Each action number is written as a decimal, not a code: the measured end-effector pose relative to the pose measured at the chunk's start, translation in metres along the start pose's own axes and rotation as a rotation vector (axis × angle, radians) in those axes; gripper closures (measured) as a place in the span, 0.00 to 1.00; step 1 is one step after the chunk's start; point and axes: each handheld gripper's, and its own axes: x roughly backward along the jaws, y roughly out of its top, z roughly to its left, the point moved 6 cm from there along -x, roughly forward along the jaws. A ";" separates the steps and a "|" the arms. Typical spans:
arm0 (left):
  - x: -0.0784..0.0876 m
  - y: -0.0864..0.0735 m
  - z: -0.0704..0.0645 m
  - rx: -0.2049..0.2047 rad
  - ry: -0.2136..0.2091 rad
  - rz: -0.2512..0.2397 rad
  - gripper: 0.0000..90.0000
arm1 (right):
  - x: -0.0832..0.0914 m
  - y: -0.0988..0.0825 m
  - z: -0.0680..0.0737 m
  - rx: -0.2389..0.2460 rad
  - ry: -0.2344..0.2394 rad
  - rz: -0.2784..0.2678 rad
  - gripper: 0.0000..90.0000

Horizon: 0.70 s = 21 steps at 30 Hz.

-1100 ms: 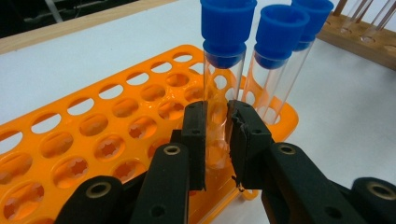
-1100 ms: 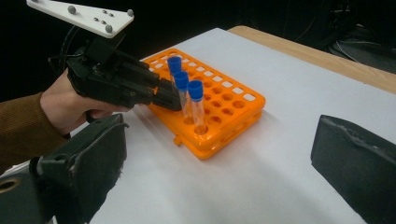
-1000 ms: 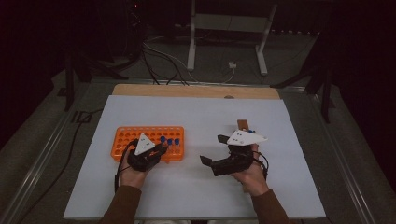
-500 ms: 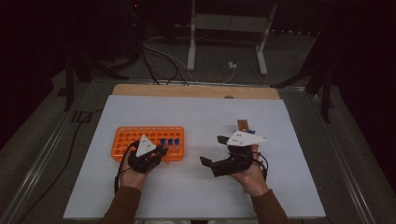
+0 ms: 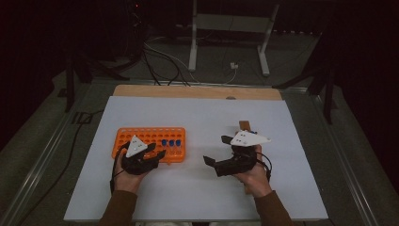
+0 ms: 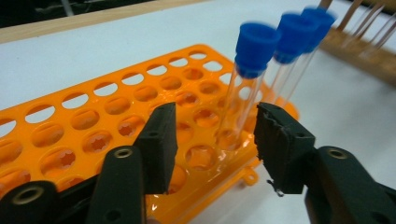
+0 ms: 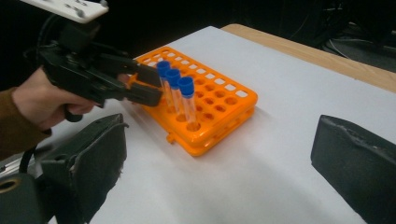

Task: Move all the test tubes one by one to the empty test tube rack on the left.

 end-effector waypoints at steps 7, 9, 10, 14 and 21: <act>0.017 0.005 0.001 0.029 0.018 -0.042 0.23 | 0.004 0.002 -0.007 0.007 -0.036 -0.001 0.04; 0.022 0.005 0.001 0.033 0.017 -0.051 0.18 | 0.005 0.002 -0.009 0.008 -0.047 0.002 0.04; 0.024 0.005 0.002 0.039 0.023 -0.058 0.17 | 0.006 0.002 -0.010 0.008 -0.052 0.000 0.04; 0.029 0.006 0.005 0.053 0.042 -0.068 0.02 | 0.011 0.002 -0.016 0.009 -0.082 -0.002 0.04; 0.033 0.006 0.004 0.031 0.054 -0.061 0.01 | 0.028 0.006 -0.037 -0.011 -0.141 -0.031 0.04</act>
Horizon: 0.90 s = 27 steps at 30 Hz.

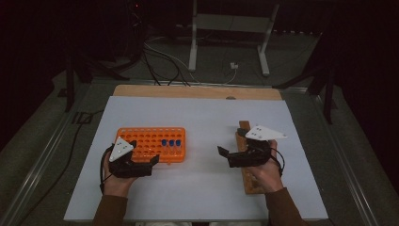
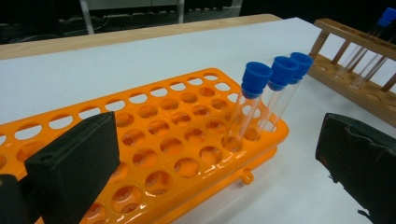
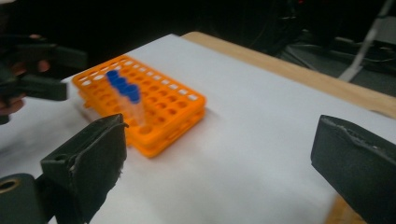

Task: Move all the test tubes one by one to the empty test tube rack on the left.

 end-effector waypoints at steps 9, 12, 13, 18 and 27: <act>0.005 -0.002 0.003 0.001 0.014 -0.007 0.01 | 0.025 0.004 -0.036 -0.019 -0.098 -0.014 0.04; 0.007 -0.002 0.004 0.004 0.019 -0.011 0.01 | 0.031 -0.002 -0.047 -0.035 -0.128 -0.010 0.06; 0.007 -0.003 0.004 0.004 0.022 -0.009 0.01 | 0.032 -0.004 -0.050 -0.041 -0.134 -0.006 0.06; 0.005 -0.006 0.005 0.004 0.030 0.004 0.01 | 0.034 -0.022 -0.064 -0.070 -0.162 0.026 0.06; 0.001 -0.008 0.003 -0.009 0.033 0.020 0.01 | 0.026 -0.055 -0.072 -0.074 -0.201 0.080 0.15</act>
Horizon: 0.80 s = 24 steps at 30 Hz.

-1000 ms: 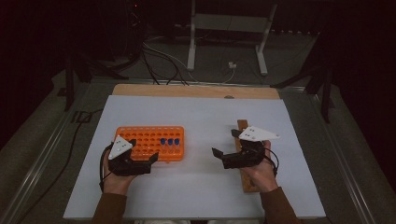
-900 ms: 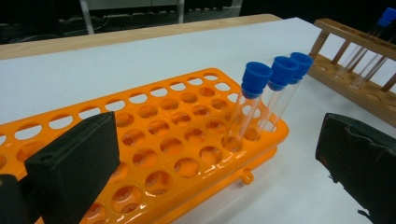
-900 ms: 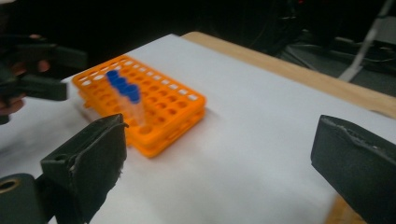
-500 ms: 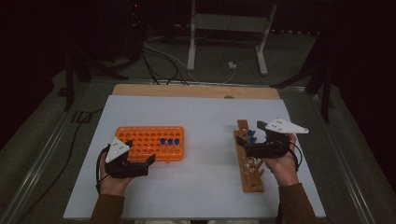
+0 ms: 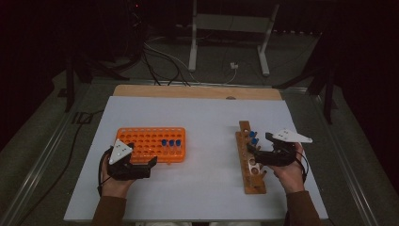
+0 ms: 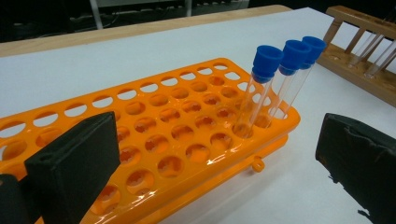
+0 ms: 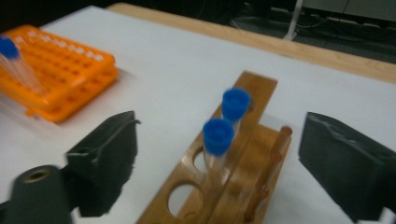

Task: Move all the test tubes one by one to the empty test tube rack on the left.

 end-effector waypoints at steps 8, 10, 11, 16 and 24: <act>0.000 -0.001 0.000 0.000 0.004 0.003 0.01 | -0.012 -0.015 0.005 0.048 -0.004 0.048 0.52; -0.001 -0.001 0.000 -0.002 0.004 0.005 0.01 | -0.014 -0.017 0.005 0.048 -0.005 0.047 0.58; -0.001 -0.001 0.000 -0.003 0.004 0.005 0.01 | -0.015 -0.017 0.004 0.040 -0.008 0.049 0.60; -0.001 -0.001 0.000 -0.003 0.003 0.008 0.01 | -0.017 -0.018 0.002 0.027 -0.016 0.029 0.74; -0.002 -0.001 -0.001 -0.002 0.001 0.009 0.01 | -0.020 -0.018 0.005 0.051 -0.027 0.026 0.84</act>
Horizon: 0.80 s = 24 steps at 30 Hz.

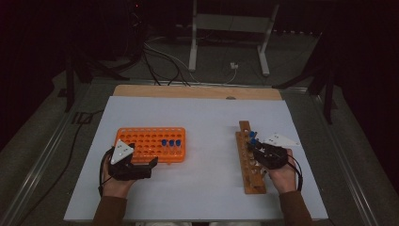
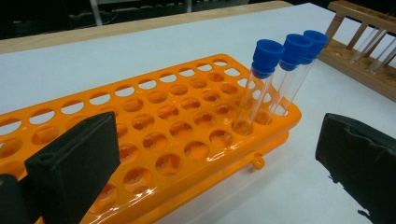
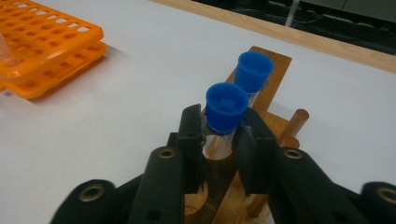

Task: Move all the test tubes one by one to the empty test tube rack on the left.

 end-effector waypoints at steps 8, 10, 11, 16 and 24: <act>0.000 0.000 0.000 0.001 -0.001 0.000 0.01 | -0.001 0.001 0.001 0.004 -0.001 0.004 0.85; 0.000 0.000 0.000 0.000 -0.001 0.001 0.01 | 0.000 0.001 0.001 0.004 0.001 0.006 0.85; 0.000 0.000 0.000 0.000 -0.002 0.001 0.01 | 0.000 0.001 0.001 0.005 0.001 0.007 0.85; -0.001 0.000 0.000 0.001 -0.003 0.002 0.01 | 0.000 0.001 0.000 0.003 0.003 0.008 0.85; -0.001 -0.001 -0.001 0.000 -0.003 0.005 0.01 | 0.005 0.003 -0.001 -0.009 0.008 -0.005 0.85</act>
